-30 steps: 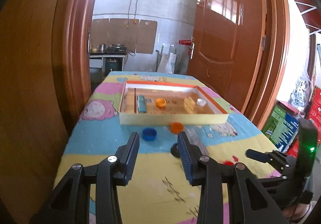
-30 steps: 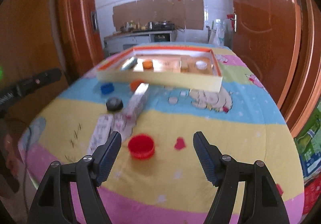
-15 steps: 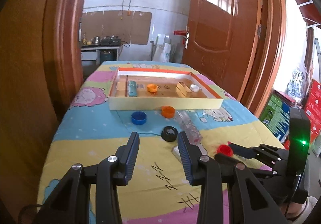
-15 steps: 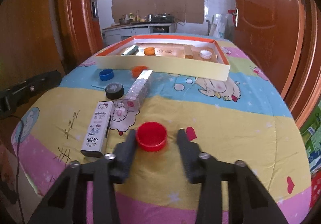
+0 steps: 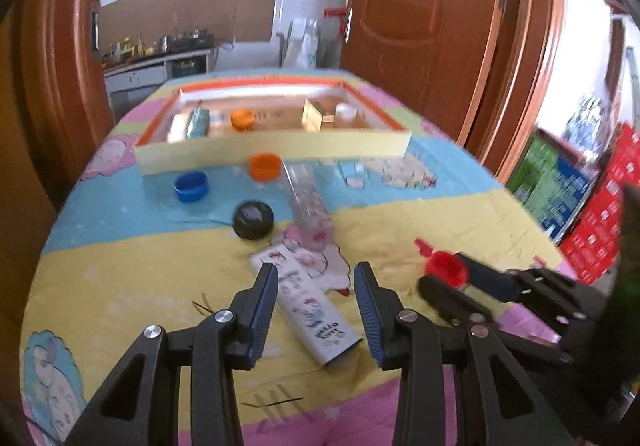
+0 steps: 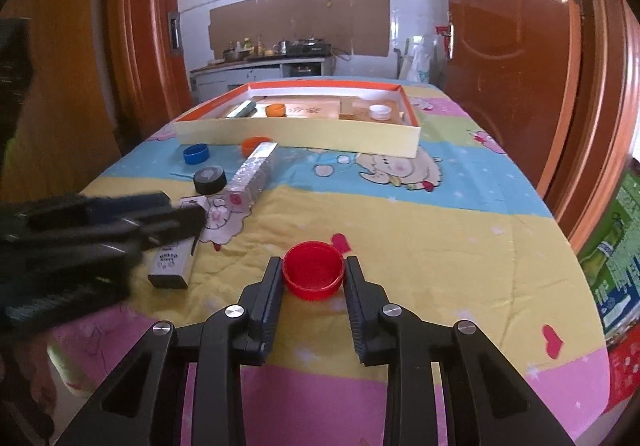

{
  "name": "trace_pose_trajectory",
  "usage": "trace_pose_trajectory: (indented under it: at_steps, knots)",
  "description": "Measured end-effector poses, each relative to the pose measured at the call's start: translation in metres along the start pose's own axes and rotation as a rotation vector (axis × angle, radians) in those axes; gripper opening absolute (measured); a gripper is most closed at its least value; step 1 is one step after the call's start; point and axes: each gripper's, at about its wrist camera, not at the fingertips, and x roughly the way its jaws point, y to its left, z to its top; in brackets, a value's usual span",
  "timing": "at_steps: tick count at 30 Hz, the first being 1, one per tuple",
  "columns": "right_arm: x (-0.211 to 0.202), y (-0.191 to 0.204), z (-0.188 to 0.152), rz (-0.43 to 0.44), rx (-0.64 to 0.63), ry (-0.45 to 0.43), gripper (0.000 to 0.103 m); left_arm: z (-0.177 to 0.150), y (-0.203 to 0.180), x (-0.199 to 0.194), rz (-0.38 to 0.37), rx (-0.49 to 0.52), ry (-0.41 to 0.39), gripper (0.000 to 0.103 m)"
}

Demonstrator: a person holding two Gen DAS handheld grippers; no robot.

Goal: Organize rigid objects
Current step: 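Grasp the red cap with the right gripper while the left gripper grasps the Hello Kitty box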

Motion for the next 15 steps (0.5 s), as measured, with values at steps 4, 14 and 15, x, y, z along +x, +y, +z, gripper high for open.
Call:
trace_pose_trajectory:
  at_steps: [4,14,15]
  knots:
    - [-0.005,-0.008,-0.005,0.013,0.015,-0.007,0.031,-0.003,-0.011,0.003,0.074,0.013,-0.008,0.040]
    - [-0.011,-0.012,-0.011,0.048,0.035,-0.021,0.030,-0.013,0.005,0.003,0.083,-0.046,0.006,0.041]
    - [-0.012,-0.012,-0.011,0.049,0.033,-0.023,0.030,-0.014,0.006,0.003,0.073,-0.048,0.007,0.041]
